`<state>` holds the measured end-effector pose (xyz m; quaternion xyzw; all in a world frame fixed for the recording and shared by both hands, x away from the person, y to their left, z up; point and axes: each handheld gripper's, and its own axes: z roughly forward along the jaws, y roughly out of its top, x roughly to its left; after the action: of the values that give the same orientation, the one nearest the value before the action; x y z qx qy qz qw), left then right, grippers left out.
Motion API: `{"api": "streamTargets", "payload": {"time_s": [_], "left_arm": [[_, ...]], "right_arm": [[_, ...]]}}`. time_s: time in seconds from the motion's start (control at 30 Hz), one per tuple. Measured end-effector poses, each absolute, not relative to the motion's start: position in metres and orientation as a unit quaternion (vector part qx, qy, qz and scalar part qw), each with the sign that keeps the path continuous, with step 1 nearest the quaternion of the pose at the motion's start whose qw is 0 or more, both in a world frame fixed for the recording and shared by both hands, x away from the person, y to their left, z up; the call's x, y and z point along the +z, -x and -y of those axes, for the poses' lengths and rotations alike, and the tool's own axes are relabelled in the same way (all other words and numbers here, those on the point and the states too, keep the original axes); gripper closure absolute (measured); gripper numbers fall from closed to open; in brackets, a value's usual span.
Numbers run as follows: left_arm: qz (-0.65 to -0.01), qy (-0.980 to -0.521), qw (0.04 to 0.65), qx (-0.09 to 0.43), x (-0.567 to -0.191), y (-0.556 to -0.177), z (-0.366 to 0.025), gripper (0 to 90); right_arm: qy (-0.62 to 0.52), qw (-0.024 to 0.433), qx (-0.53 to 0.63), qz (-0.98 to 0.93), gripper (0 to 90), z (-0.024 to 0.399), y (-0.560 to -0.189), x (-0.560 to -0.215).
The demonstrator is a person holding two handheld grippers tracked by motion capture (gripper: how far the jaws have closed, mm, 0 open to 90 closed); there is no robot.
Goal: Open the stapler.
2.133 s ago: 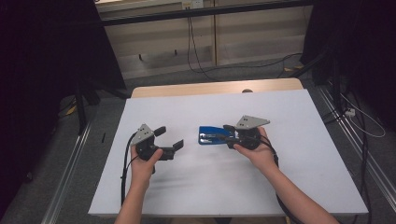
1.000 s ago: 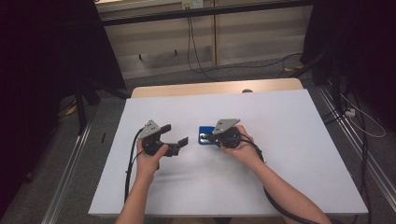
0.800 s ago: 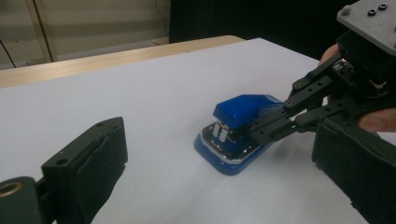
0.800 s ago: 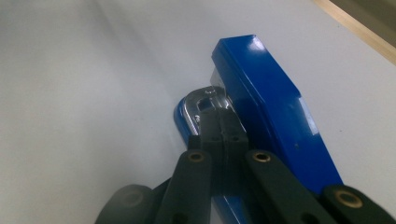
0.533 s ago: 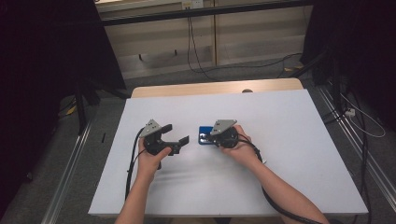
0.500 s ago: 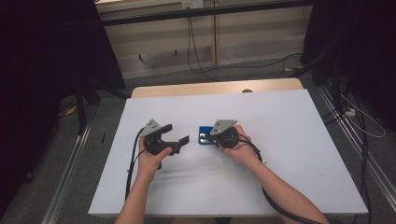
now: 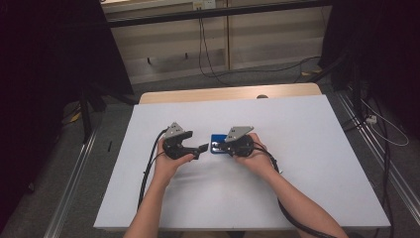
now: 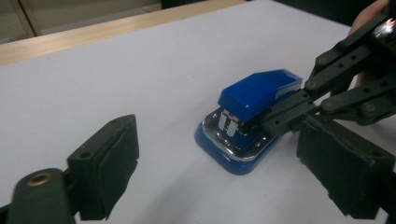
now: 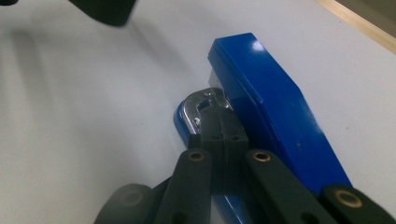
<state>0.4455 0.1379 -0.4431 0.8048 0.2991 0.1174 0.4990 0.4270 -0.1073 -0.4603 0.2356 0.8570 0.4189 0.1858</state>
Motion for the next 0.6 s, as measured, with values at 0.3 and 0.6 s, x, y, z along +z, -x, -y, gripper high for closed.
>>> {"api": "streamTargets", "payload": {"time_s": [0.3,0.6], "left_arm": [[-0.278,-0.833,0.469,0.095,-0.455,-0.457,-0.125,36.8],[-0.265,-0.841,0.466,0.076,-0.459,-0.46,-0.125,73.2]], "right_arm": [[-0.242,0.18,0.42,-0.856,90.0,0.108,-0.427,-0.46],[-0.246,0.177,0.426,-0.852,90.0,0.109,-0.427,-0.461]]}}
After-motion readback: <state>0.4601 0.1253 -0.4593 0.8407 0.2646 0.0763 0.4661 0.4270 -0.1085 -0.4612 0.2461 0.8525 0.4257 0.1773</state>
